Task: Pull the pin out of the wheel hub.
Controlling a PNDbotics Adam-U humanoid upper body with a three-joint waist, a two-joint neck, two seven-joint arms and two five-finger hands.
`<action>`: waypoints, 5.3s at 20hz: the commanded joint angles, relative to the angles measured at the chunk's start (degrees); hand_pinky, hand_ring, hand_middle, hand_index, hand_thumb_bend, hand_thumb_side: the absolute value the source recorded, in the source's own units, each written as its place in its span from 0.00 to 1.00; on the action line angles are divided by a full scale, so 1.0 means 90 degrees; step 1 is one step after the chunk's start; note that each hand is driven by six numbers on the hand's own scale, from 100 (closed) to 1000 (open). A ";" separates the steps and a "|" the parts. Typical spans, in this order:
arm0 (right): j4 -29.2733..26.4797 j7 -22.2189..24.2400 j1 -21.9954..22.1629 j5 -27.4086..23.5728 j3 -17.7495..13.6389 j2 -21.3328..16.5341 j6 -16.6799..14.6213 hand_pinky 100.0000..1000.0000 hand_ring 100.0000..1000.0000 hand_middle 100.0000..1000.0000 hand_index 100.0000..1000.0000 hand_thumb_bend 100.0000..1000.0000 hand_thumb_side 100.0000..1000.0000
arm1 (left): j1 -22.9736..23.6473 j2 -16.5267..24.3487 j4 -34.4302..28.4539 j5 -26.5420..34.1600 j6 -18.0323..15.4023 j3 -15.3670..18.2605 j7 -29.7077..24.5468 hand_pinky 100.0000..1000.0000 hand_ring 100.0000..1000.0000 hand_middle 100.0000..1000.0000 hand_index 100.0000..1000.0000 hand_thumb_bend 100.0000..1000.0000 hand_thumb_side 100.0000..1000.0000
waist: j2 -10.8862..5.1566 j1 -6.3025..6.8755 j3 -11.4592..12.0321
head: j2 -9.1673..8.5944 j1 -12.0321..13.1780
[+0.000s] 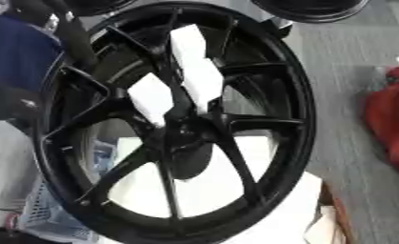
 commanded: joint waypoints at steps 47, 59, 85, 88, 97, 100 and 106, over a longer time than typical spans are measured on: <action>0.0055 -0.0122 -0.0294 -0.0222 0.0117 0.0139 -0.0098 0.84 0.70 0.67 0.76 0.00 0.44 | -0.0208 -0.0927 0.1342 -0.0573 -0.0465 -0.0606 0.0001 0.82 0.77 0.77 0.88 0.16 0.42 | 0.0158 0.0050 -0.0403 | -0.0148 0.0469; 0.0117 -0.0184 -0.0273 -0.0269 0.0118 0.0189 -0.0099 0.84 0.70 0.67 0.76 0.00 0.45 | -0.0189 -0.1005 0.1464 -0.0646 -0.0590 -0.0673 0.0001 0.75 0.63 0.58 0.80 0.00 0.28 | 0.0159 0.0033 -0.0426 | -0.0171 0.0497; 0.0160 -0.0248 -0.0137 -0.0263 0.0046 0.0154 -0.0108 0.84 0.70 0.67 0.76 0.00 0.45 | 0.0141 0.0041 0.0665 0.0468 0.0293 0.1053 0.0924 0.59 0.35 0.21 0.41 0.00 0.18 | 0.0006 -0.0003 -0.0245 | -0.0035 0.0337; 0.0155 -0.0278 -0.0081 -0.0253 0.0000 0.0139 -0.0113 0.84 0.70 0.67 0.76 0.00 0.44 | 0.0565 0.0551 0.0491 0.0719 0.0346 0.1629 0.1410 0.58 0.34 0.21 0.41 0.00 0.18 | -0.0019 -0.0008 -0.0191 | -0.0010 0.0306; 0.0154 -0.0359 -0.0039 -0.0289 -0.0110 0.0145 -0.0129 0.84 0.70 0.67 0.76 0.00 0.44 | 0.2500 0.1655 0.0955 0.1161 0.0375 0.3298 0.2968 0.60 0.34 0.22 0.43 0.00 0.25 | 0.0011 -0.0063 -0.0068 | -0.0110 0.0142; 0.0159 -0.0396 -0.0004 -0.0299 -0.0151 0.0153 -0.0131 0.84 0.70 0.67 0.76 0.00 0.45 | 0.2876 0.1810 0.1453 0.1280 0.0364 0.3719 0.3399 0.61 0.34 0.22 0.43 0.00 0.28 | 0.0009 -0.0075 -0.0038 | -0.0125 0.0111; 0.0175 -0.0441 0.0041 -0.0320 -0.0175 0.0157 -0.0141 0.84 0.70 0.67 0.76 0.00 0.44 | 0.3137 0.2058 0.2698 0.1009 0.0341 0.4205 0.4078 0.61 0.35 0.23 0.45 0.00 0.25 | -0.0014 -0.0087 0.0025 | -0.0164 0.0087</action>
